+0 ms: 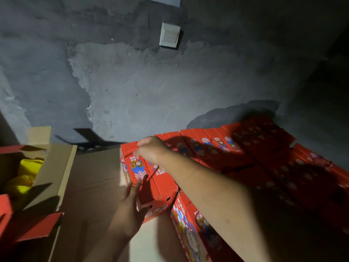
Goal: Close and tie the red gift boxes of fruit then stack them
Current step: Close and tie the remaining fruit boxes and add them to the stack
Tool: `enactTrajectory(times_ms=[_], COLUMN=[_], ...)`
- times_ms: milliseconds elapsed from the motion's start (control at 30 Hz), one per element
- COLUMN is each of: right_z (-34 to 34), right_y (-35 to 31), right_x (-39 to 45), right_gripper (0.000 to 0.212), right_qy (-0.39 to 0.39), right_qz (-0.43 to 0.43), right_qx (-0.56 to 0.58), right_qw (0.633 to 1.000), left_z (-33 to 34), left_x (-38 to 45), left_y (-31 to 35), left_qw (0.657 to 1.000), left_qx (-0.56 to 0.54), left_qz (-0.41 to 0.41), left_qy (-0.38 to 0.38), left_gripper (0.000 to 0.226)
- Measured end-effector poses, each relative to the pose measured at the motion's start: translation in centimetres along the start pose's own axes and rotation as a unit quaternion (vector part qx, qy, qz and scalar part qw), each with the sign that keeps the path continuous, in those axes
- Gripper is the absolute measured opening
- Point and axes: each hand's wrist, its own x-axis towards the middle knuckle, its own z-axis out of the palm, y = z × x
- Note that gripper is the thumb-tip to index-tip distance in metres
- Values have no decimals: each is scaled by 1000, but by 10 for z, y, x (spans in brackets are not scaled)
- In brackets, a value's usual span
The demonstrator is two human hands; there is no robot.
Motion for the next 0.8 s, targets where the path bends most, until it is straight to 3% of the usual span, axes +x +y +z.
enactTrajectory(times_ms=[100,233,333,433,500,567,733,800], right_z=[19,56,92,133,160,189,255,278], right_y=[5,24,40,57,66,74,89,94], right_x=[-30,-81,-132,-201,-258,-313,-416,-439], right_gripper=[52,24,39,50,53,55,46,43], right_qy=[16,-2,-51,-101,-146,-192,-289,-284], right_qz=[-6,-24,3,22,49,72,156,171], right_qx=[-5,-5,5,16,33,30,113,120], right_qw=[1000,1000,999,995,987,978,938,936], left_z=[-19,-60,-90,-109,-112,-109,-98,-99], left_x=[-29,-92,-157,-231,-284,-335,-420,-439], left_y=[-3,-8,-9,-6,-12,-23,-32,-30], left_qw=[998,984,968,942,924,917,922,926], left_qx=[59,169,235,314,359,377,305,265], left_qz=[1,-54,-84,-70,-45,-95,-234,-266], left_qy=[-9,-2,21,97,121,93,41,33], left_gripper=[82,66,62,44,51,64,98,96])
